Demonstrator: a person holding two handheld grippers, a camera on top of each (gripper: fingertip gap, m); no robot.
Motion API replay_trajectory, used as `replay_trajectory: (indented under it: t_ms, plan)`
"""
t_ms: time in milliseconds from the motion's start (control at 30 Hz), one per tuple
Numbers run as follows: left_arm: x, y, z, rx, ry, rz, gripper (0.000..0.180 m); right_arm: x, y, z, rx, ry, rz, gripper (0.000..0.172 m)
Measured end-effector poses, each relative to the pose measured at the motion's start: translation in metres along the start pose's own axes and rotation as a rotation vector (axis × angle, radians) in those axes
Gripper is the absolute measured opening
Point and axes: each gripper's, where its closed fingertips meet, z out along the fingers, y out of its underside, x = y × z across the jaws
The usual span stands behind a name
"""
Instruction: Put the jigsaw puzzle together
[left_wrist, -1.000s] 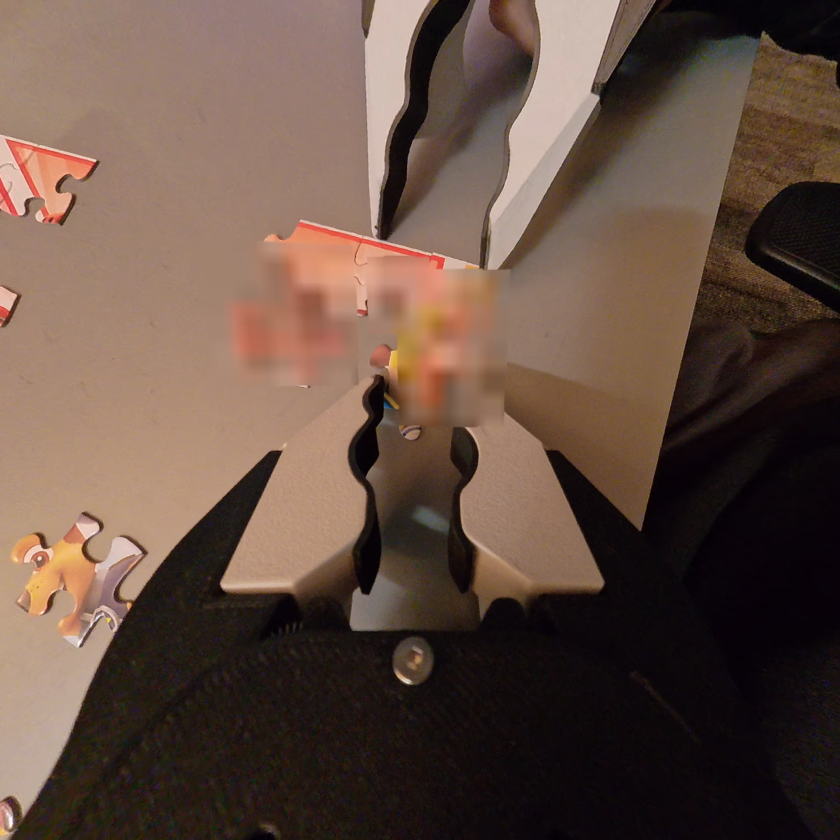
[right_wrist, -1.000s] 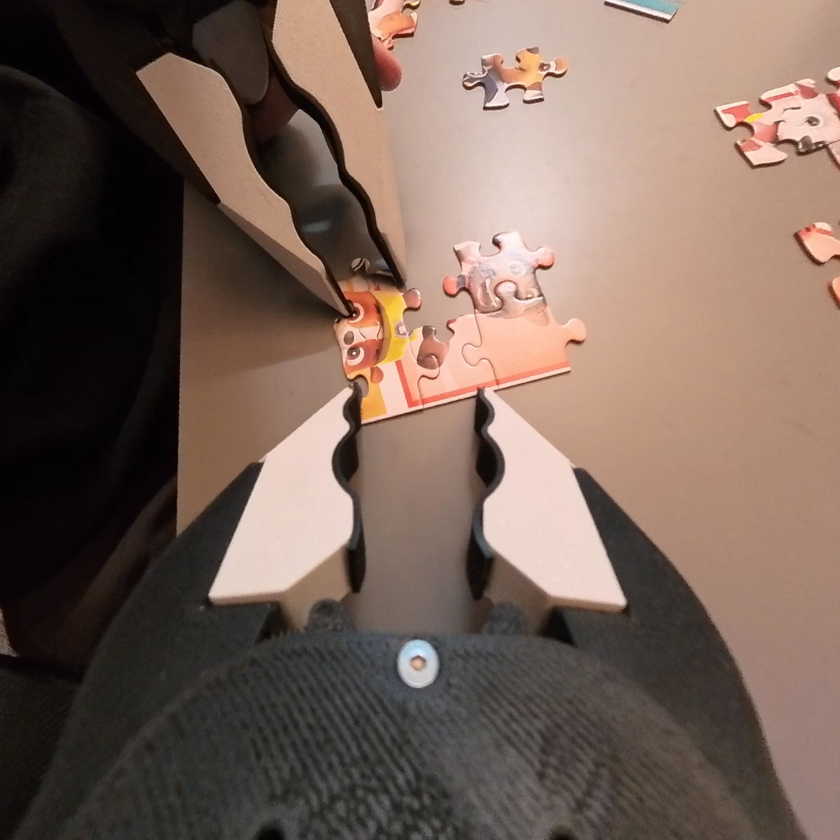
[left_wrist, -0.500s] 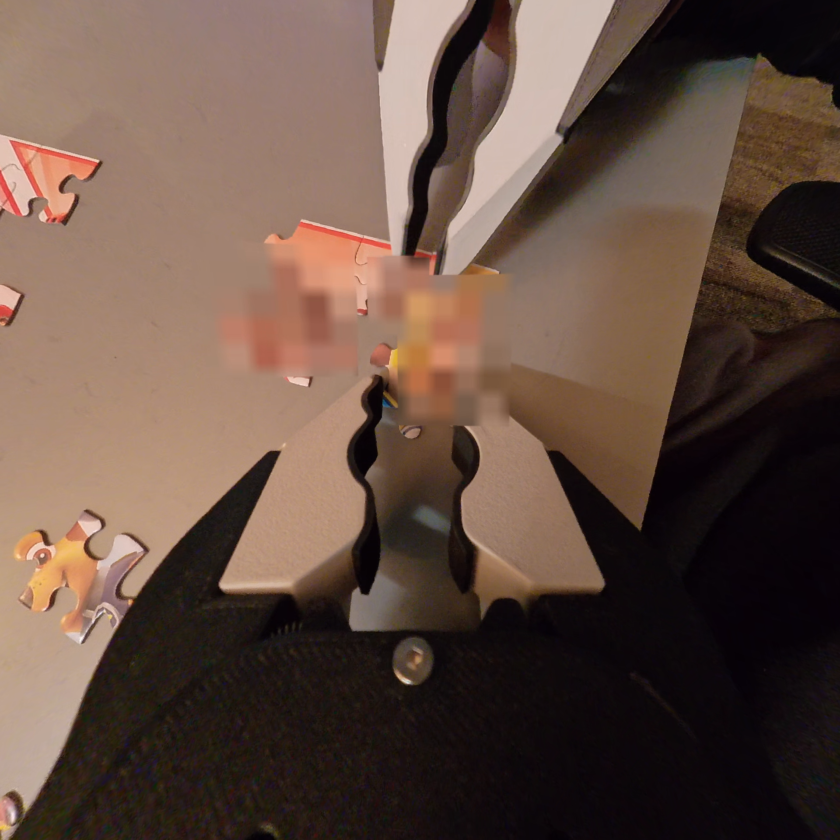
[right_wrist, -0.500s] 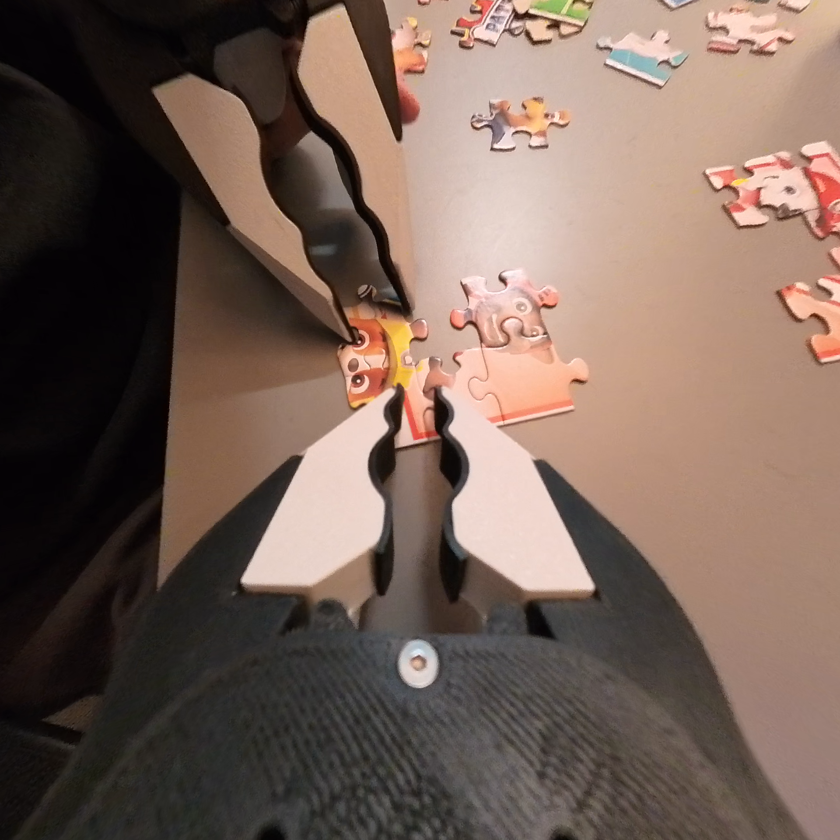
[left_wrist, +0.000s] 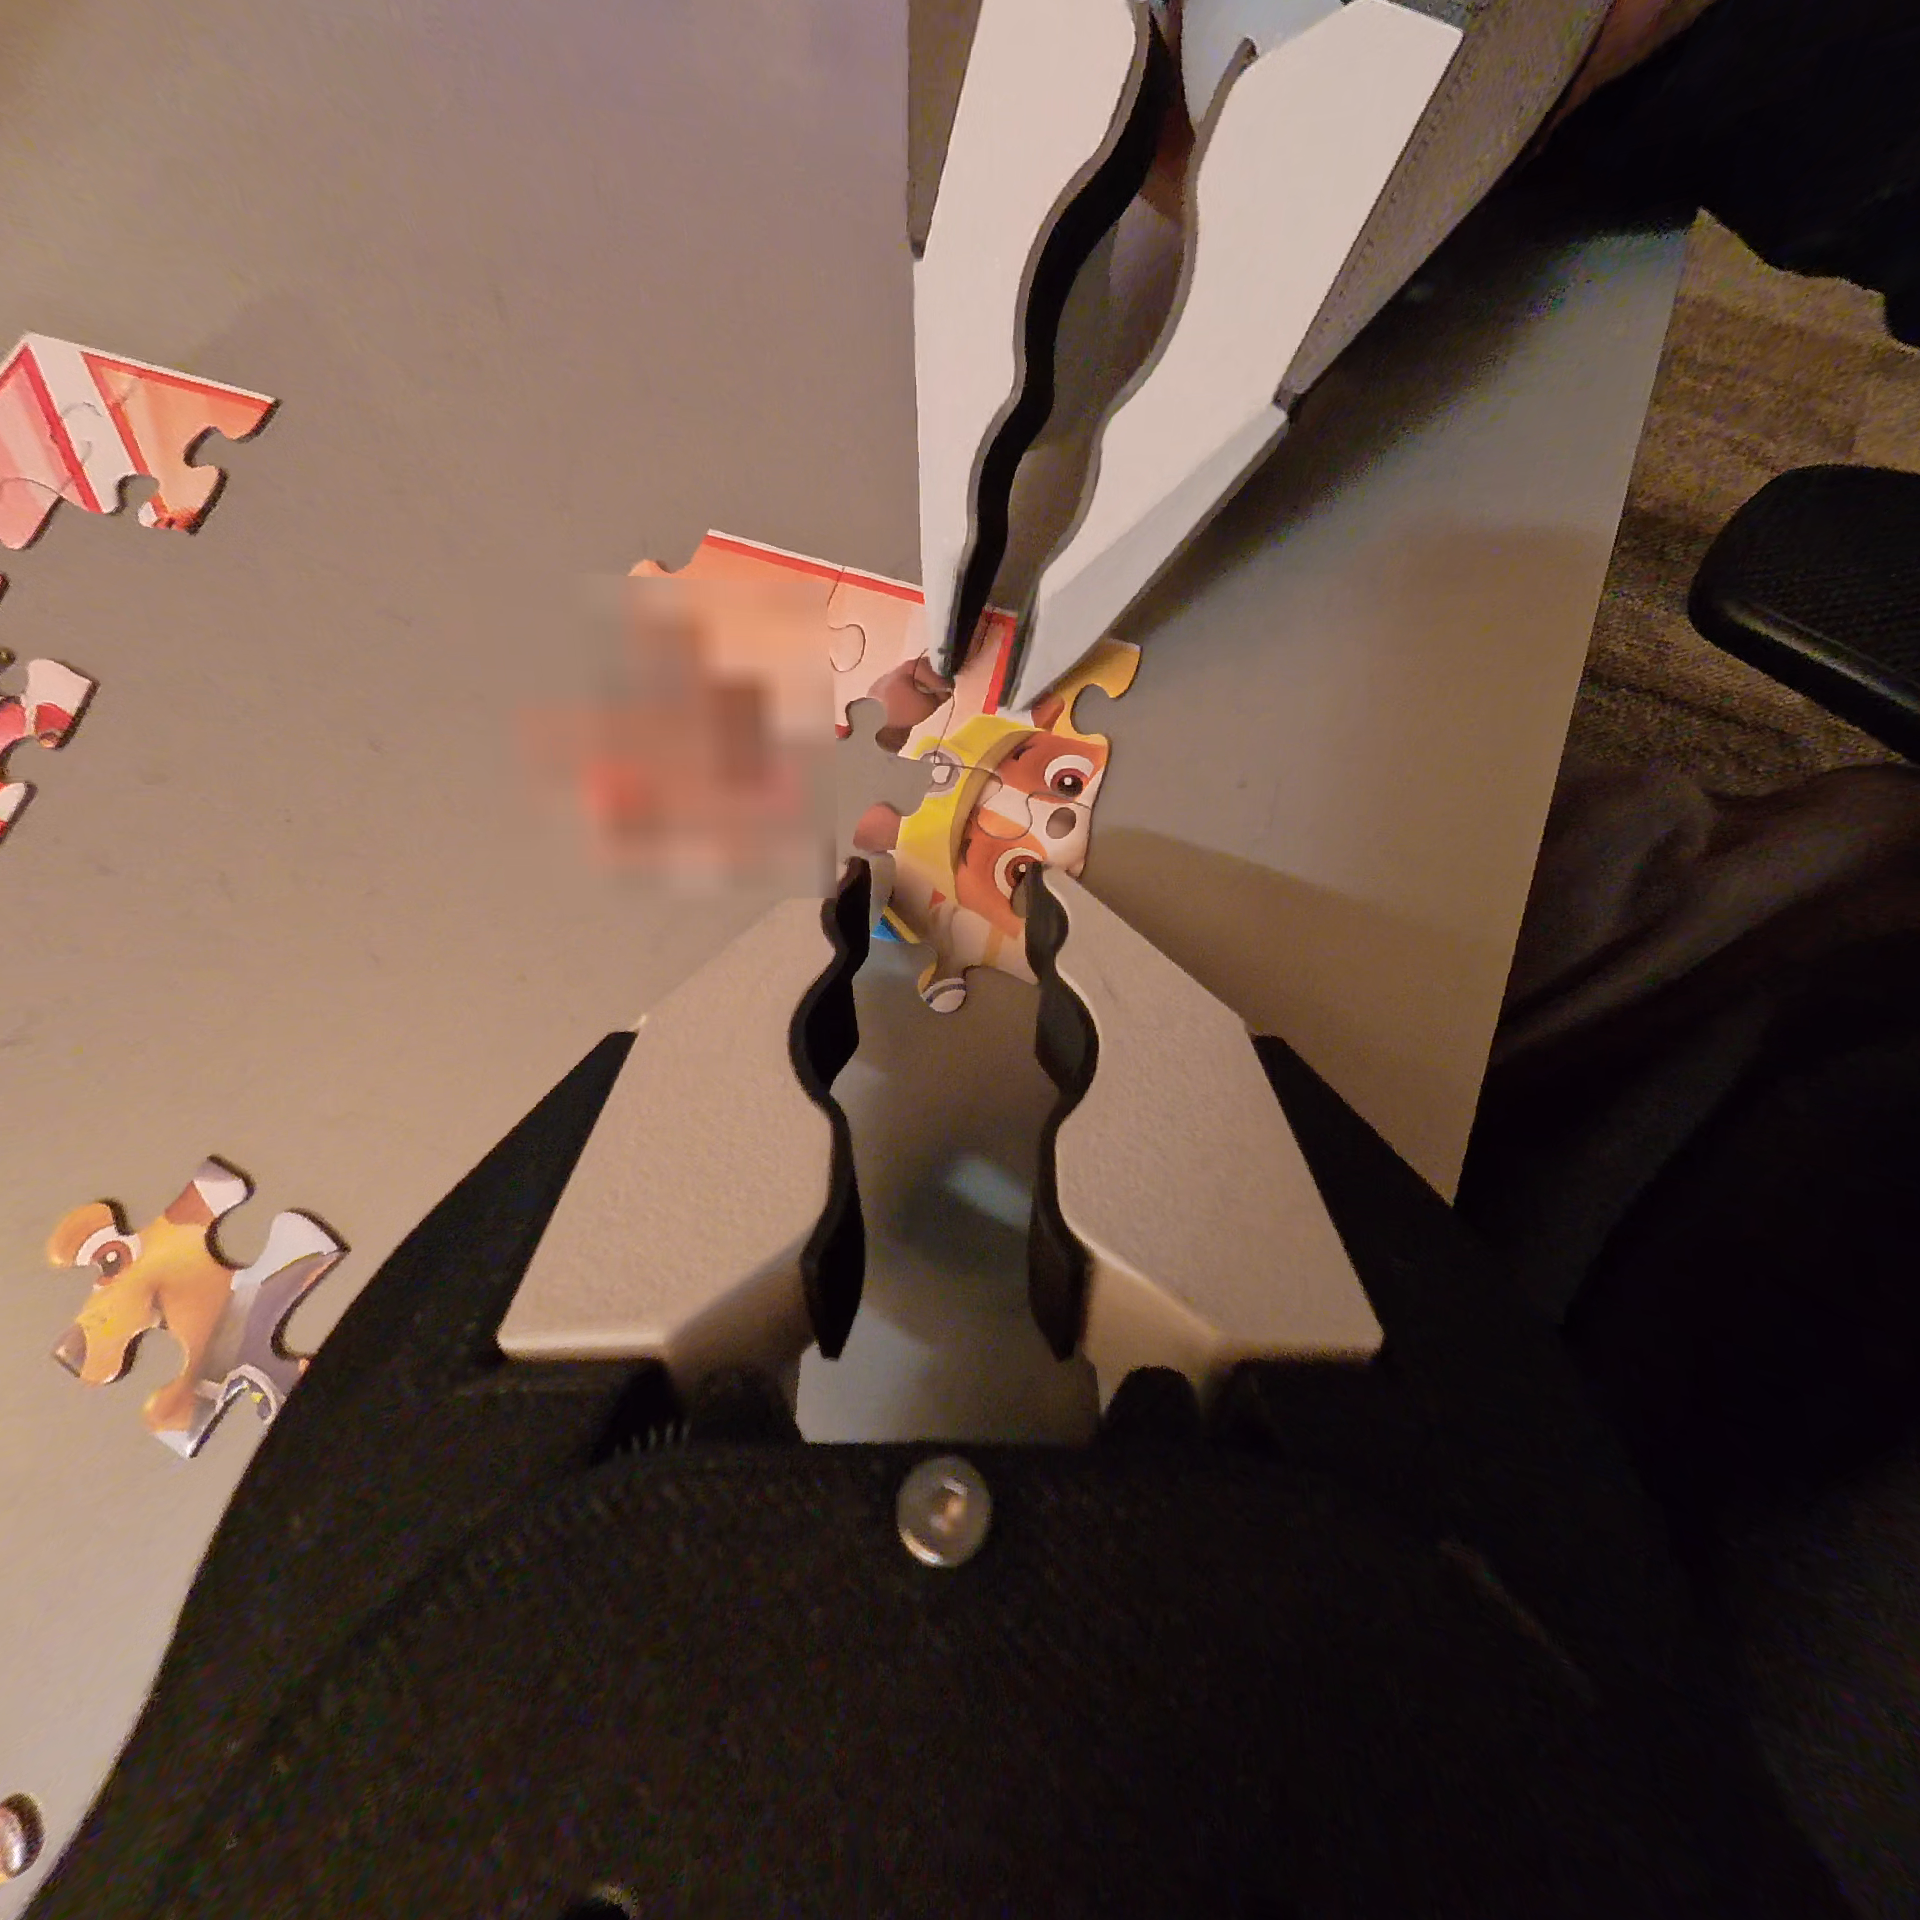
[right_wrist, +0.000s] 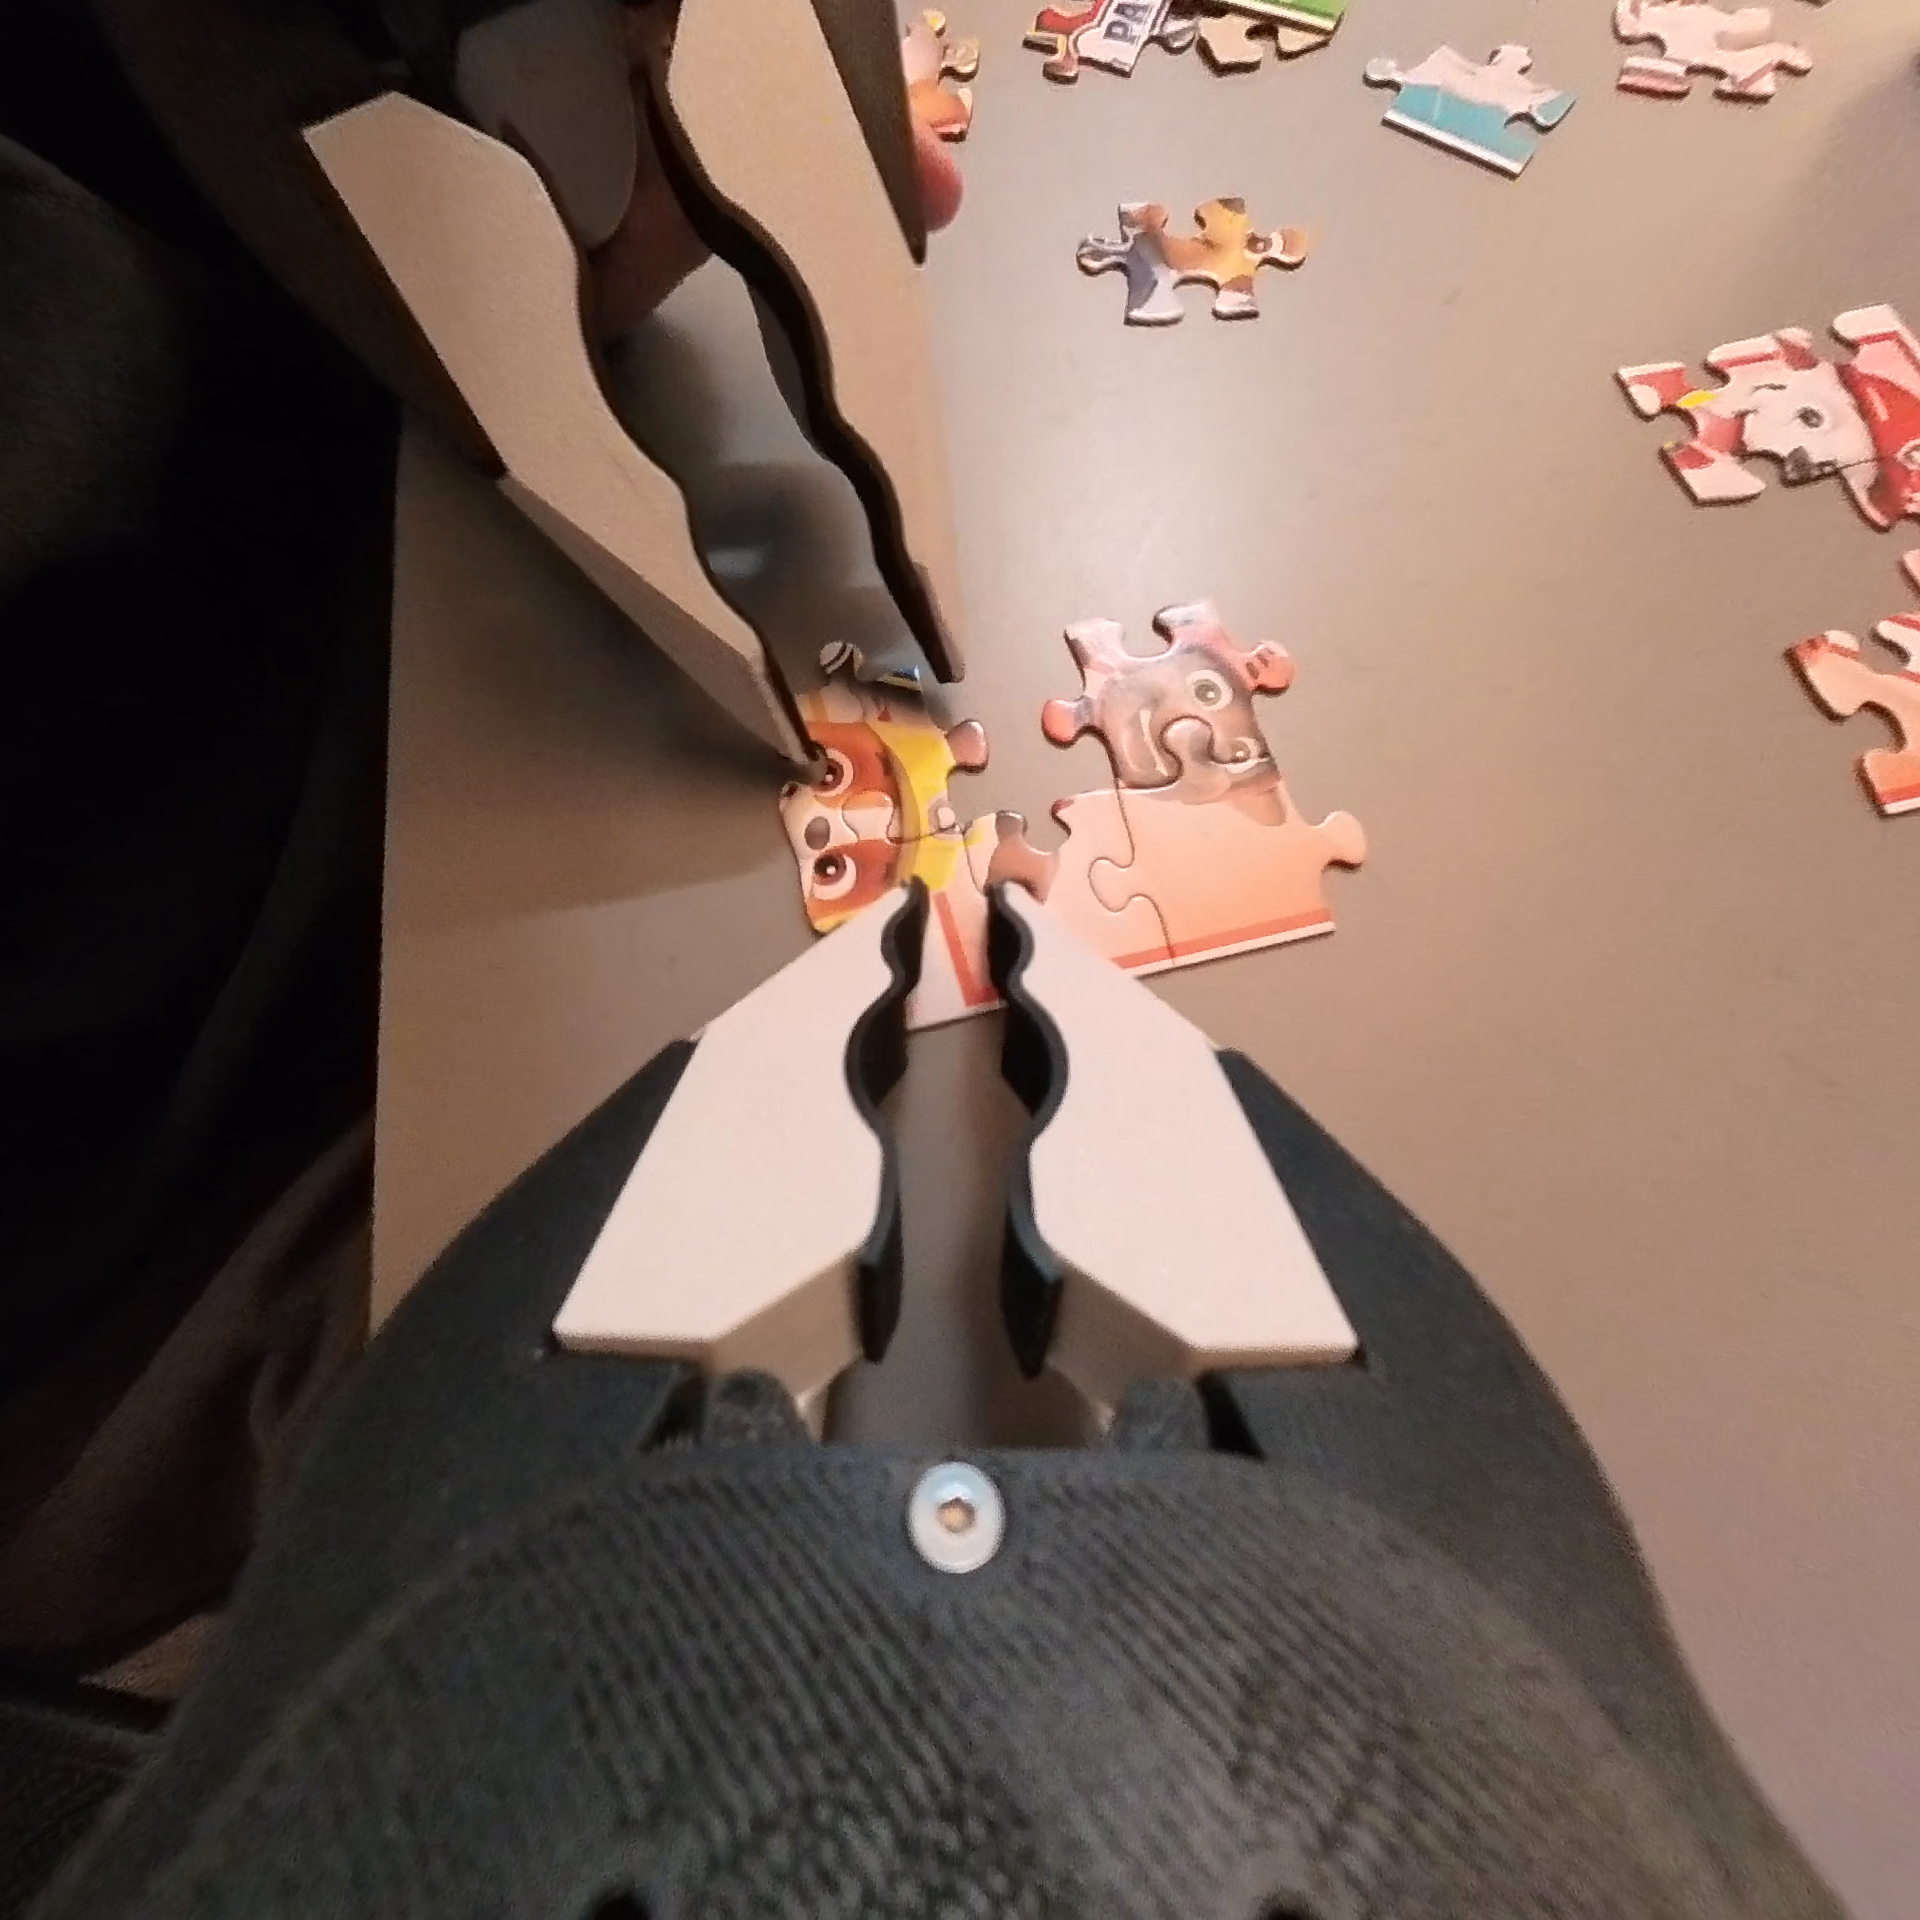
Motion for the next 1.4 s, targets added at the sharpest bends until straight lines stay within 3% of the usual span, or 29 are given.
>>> replay_trajectory:
  t_ms: [400,933,1400]
  plan:
    - [0.005,0.001,0.005,-0.022,0.016,-0.003,0.014,-0.011,-0.002,0.002,0.010,0.018,-0.023,0.011]
    - [0.002,0.003,0.001,-0.021,0.023,-0.046,0.015,-0.008,0.007,-0.017,0.044,0.097,0.051,0.015]
    - [0.000,-0.001,0.007,-0.017,0.055,-0.108,0.005,-0.014,0.013,-0.010,0.005,0.107,0.040,0.013]
